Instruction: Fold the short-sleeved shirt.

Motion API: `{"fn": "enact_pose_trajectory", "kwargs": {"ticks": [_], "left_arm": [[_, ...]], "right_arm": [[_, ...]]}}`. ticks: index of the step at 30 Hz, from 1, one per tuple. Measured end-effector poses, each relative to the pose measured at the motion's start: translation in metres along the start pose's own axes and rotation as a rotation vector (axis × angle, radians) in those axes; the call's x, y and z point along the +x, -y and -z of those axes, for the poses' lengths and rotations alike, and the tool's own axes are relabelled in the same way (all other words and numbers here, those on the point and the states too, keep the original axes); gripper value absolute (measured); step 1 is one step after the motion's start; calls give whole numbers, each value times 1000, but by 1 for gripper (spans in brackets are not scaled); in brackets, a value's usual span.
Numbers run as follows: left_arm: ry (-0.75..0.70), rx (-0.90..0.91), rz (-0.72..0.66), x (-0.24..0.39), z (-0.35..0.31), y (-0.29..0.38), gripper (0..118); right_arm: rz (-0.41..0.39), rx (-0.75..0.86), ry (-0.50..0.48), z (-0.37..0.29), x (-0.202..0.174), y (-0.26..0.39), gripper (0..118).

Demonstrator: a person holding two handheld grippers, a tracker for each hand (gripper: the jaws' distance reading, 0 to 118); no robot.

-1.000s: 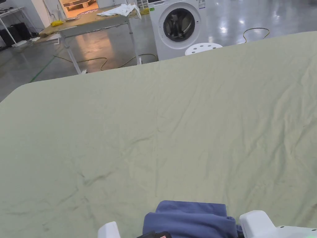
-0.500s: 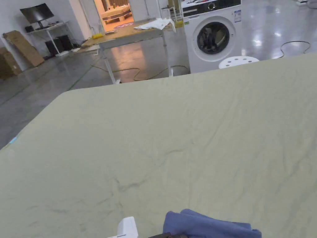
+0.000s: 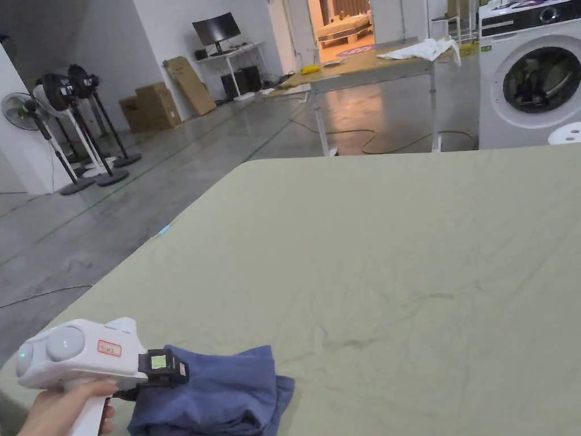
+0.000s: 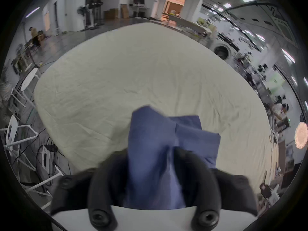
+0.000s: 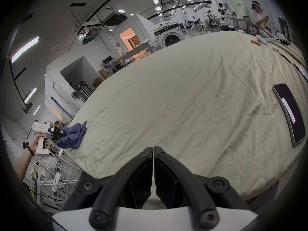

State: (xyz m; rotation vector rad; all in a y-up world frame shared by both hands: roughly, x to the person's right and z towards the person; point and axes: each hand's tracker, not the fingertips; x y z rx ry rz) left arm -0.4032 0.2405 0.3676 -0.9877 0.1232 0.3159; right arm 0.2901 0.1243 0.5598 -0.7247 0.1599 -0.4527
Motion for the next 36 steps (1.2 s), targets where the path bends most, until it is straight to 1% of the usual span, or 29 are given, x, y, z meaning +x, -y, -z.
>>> {"fn": "enact_pose_trajectory", "kwargs": {"ticks": [1,4,6,7,8,10,12,14,17,18,19,20,21,23,24,27,28,30,32,36], "left_arm": [[-23,42,17,6,-5,2,83],[-129,180,136,37,-27,14,84],[-211,249,294,72,-45,27,83],[-175,266,378,88,-58,35,83],[-99,300,438,111,-79,53,84],[47,435,465,136,-112,82,84],[163,564,499,156,-140,111,84],[195,686,485,175,-153,134,83],[320,797,409,193,-160,157,82],[355,841,434,201,-162,169,79],[355,879,451,207,-163,176,77],[329,911,477,213,-165,184,74],[306,933,498,222,-167,193,68],[279,933,500,227,-165,203,59],[251,918,480,230,-165,208,51],[286,900,502,231,-164,225,15],[285,900,502,238,-167,227,10],[285,898,515,239,-168,233,8],[298,900,526,238,-168,234,0],[295,926,520,235,-171,234,0]], "right_arm": [[-6,7,0,-2,1,-2,0],[-29,31,2,-6,1,-10,0],[-47,59,6,-11,-1,-16,0],[-72,75,8,-14,-2,-20,0],[-107,104,27,-18,-4,-24,0],[-156,159,68,-29,-10,-31,0],[-207,222,78,-43,-17,-40,0],[-260,292,82,-58,-27,-47,0],[-323,401,94,-75,-42,-58,0],[-336,431,104,-80,-49,-62,0],[-347,454,115,-83,-54,-65,0],[-361,477,120,-87,-59,-67,0],[-376,501,122,-91,-63,-69,0],[-394,536,125,-95,-69,-70,0],[-397,546,127,-97,-71,-69,0],[-398,558,143,-98,-75,-66,0],[-399,560,154,-99,-76,-65,0],[-403,572,188,-99,-78,-63,0],[-396,578,189,-101,-78,-61,0],[-363,594,152,-106,-76,-59,0]]}}
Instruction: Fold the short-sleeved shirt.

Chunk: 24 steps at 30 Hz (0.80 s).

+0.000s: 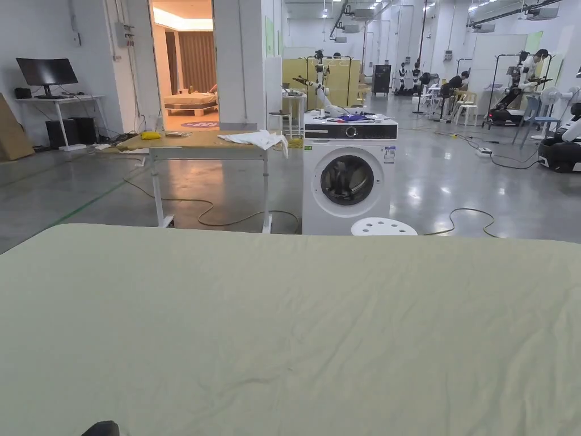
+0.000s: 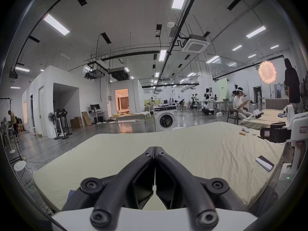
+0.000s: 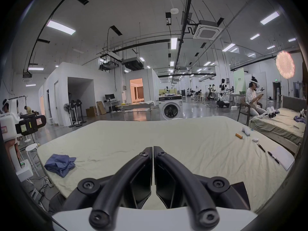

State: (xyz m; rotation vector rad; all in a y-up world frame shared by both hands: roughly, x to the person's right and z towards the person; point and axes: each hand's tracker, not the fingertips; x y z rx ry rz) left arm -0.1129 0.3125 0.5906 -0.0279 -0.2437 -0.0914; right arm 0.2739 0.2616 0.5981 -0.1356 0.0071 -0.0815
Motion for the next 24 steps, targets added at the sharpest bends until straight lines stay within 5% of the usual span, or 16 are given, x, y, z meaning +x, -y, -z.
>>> {"fn": "enact_pose_trajectory", "kwargs": {"ticks": [17,21,24], "left_arm": [[-17,-12,9,-5,0,4,3],[-18,3,56,-14,0,5,53],[-53,25,40,-15,-1,1,76]], "right_arm": [[36,1,5,-4,3,-2,0],[54,17,-7,-6,5,-5,53],[49,39,-2,-7,4,-7,79]]}}
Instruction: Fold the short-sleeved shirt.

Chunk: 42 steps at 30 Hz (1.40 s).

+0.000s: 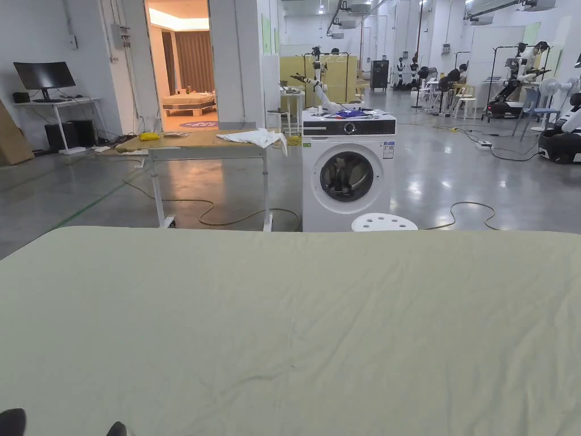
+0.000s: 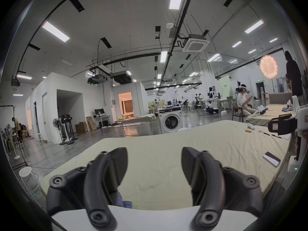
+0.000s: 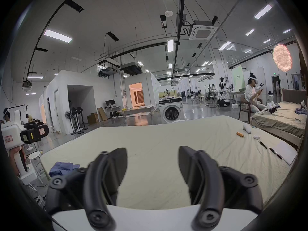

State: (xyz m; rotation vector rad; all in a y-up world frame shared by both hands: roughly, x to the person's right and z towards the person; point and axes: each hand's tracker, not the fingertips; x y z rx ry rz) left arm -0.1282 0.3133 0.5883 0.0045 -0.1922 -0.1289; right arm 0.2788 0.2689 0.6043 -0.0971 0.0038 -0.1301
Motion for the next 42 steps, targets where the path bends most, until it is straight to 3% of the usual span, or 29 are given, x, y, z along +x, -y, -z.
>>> {"fn": "enact_pose_trajectory", "kwargs": {"ticks": [3,6,7,13,29,38,42], "left_arm": [[16,25,-75,-7,-2,1,93],[42,36,-94,-6,-3,0,113],[48,41,-88,-5,-3,0,118],[49,67,-13,9,-3,-5,118],[63,19,-15,11,4,-5,118],[59,10,-31,7,5,-3,118],[34,-10,-51,7,9,-3,118]], "right_arm": [[-8,40,-16,-4,-1,-1,101],[-14,58,-32,-6,-2,-2,117],[-24,59,-34,-6,-2,-3,118],[-47,71,-10,-5,-4,-4,118],[15,47,-18,-5,5,-3,118],[10,12,-9,1,4,-6,118],[112,-96,71,10,1,-16,118]]}}
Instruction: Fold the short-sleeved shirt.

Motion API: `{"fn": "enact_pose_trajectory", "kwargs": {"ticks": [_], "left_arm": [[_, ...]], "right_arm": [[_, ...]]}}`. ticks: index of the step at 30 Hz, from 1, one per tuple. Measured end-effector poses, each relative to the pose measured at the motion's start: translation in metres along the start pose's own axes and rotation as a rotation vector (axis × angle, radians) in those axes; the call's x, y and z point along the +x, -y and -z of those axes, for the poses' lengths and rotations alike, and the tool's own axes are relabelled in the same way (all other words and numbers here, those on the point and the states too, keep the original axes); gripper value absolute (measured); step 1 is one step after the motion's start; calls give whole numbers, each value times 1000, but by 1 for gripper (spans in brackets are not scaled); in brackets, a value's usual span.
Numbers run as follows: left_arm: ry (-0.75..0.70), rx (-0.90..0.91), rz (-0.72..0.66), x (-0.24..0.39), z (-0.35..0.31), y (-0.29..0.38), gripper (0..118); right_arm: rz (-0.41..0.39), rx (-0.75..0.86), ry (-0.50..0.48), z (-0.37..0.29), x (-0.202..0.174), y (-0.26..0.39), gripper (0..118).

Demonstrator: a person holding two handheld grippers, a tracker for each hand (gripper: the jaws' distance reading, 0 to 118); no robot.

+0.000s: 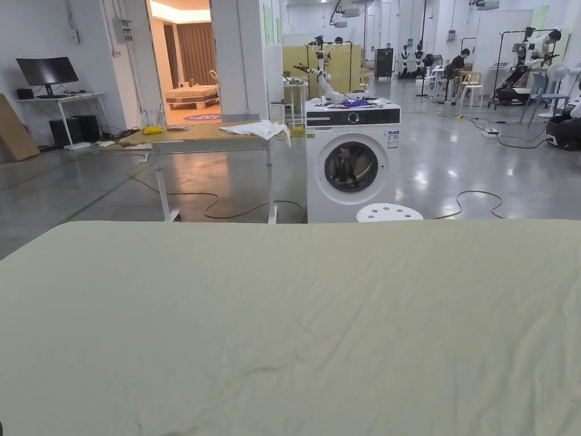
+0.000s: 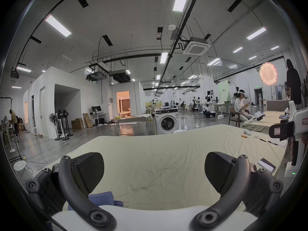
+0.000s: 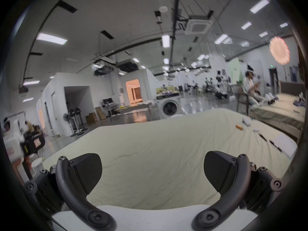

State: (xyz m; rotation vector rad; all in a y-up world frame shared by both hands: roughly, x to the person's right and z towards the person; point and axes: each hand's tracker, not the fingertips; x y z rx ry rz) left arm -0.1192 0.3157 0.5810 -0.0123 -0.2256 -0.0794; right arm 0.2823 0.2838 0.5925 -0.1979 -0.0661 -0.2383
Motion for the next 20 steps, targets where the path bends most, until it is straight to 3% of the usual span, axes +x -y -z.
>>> {"fn": "enact_pose_trajectory", "kwargs": {"ticks": [6,13,17,20], "left_arm": [[2,-25,-53,-7,3,1,118],[15,-28,-88,-7,5,3,118],[17,-24,-78,-7,3,2,118],[15,-24,-82,-6,2,3,118]], "right_arm": [[132,-134,256,0,-15,-24,118],[119,-105,194,2,-18,-23,118],[149,-56,225,0,-15,-22,118],[126,-33,275,0,-17,-19,118]]}}
